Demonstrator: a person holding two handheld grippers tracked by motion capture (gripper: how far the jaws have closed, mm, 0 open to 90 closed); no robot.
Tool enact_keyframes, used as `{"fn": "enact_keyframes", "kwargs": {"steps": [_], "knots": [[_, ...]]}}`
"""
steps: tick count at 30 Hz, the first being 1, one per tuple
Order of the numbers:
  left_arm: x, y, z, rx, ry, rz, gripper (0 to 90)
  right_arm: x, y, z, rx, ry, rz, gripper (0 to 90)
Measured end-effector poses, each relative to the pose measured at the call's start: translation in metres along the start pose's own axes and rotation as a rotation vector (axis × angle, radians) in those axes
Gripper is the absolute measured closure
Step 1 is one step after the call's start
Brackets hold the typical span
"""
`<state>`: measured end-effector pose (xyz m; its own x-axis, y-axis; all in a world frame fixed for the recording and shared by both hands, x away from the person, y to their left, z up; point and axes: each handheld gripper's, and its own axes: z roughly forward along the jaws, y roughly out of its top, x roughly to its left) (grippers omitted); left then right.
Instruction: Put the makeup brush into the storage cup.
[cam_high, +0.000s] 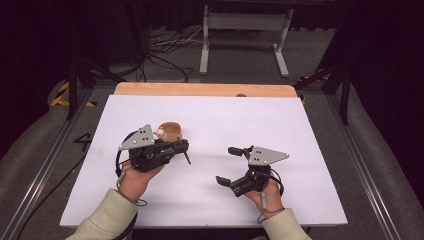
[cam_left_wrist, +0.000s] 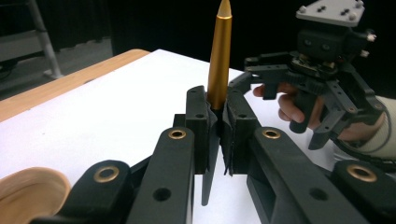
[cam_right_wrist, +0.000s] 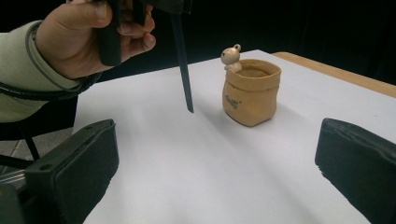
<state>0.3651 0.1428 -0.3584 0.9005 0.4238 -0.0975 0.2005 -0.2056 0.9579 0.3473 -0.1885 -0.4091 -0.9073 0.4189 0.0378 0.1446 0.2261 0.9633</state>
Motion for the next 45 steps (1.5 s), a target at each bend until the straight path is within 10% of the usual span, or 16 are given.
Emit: {"fn": "enact_keyframes", "kwargs": {"steps": [30, 45], "knots": [[0.03, 0.012, -0.002, -0.022, 0.294, -0.069, 83.1, -0.007, -0.004, -0.01, -0.009, -0.035, 0.025, 0.0], [0.048, 0.012, 0.0, -0.033, 0.372, -0.106, 83.0, -0.009, -0.005, -0.012, -0.008, -0.044, 0.028, 0.0]]}}
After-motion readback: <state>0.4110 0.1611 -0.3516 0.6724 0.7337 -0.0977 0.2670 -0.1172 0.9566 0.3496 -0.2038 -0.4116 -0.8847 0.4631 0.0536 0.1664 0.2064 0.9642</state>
